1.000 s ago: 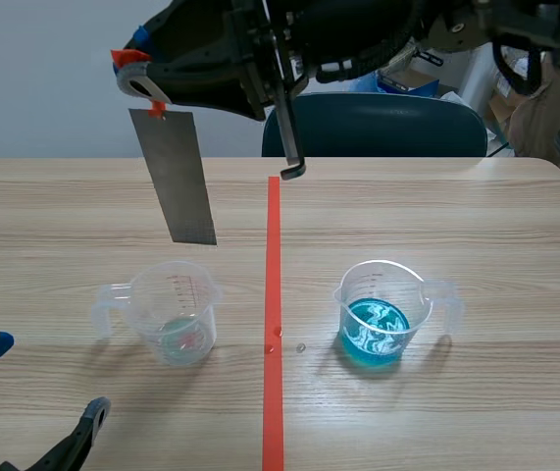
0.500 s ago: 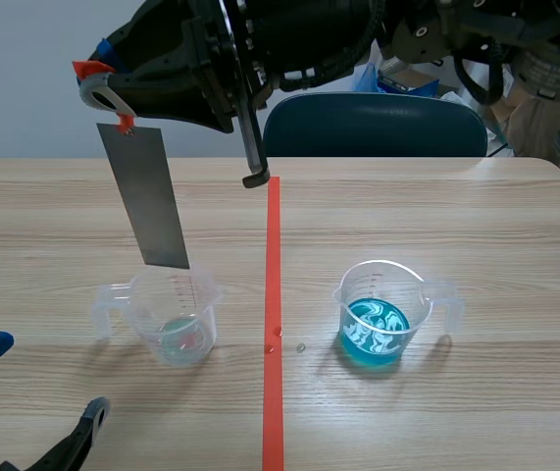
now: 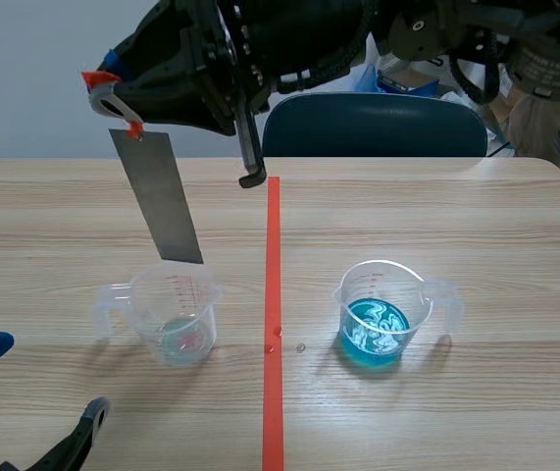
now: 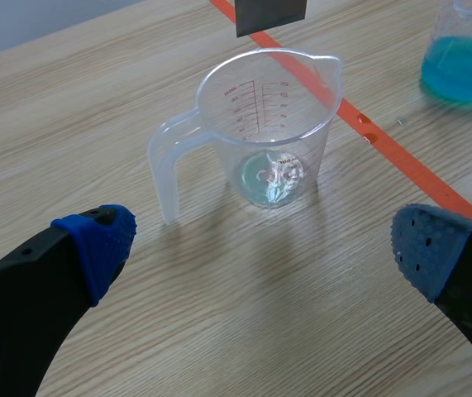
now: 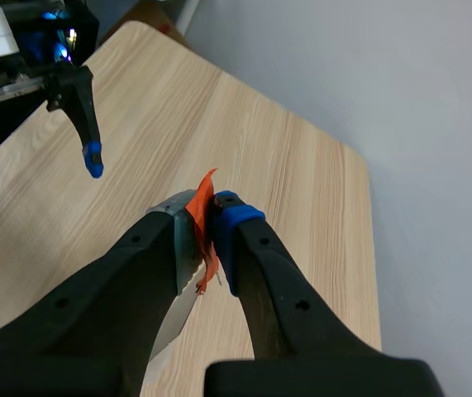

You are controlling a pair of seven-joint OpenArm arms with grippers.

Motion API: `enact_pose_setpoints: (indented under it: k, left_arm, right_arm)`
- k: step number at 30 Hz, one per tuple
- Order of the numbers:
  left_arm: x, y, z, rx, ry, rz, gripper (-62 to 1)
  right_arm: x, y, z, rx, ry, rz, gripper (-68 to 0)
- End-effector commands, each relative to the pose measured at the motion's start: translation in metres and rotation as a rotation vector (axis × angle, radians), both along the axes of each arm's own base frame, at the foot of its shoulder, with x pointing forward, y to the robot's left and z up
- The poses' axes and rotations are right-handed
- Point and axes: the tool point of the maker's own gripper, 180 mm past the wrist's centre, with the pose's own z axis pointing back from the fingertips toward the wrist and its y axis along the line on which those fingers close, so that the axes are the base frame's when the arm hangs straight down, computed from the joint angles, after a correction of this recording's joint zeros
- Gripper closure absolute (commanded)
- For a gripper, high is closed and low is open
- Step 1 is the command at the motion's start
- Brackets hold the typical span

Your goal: Do the redox reaction experiment

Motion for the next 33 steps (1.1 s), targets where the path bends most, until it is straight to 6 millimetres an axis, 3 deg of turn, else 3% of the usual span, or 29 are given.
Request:
enact_pose_setpoints:
  k: [1,33]
  left_arm:
    - [0.0041,-0.0034,0.0089,-0.016,-0.031,-0.004,-62.3]
    - [0.0041,-0.0034,0.0089,-0.016,-0.031,-0.004,-62.3]
  right_arm:
    - [-0.0053,0.0072,0.0171,0.04,0.002,0.032,-0.8]
    - [-0.0133,0.0142,0.0122,0.031,0.045,0.05,-0.8]
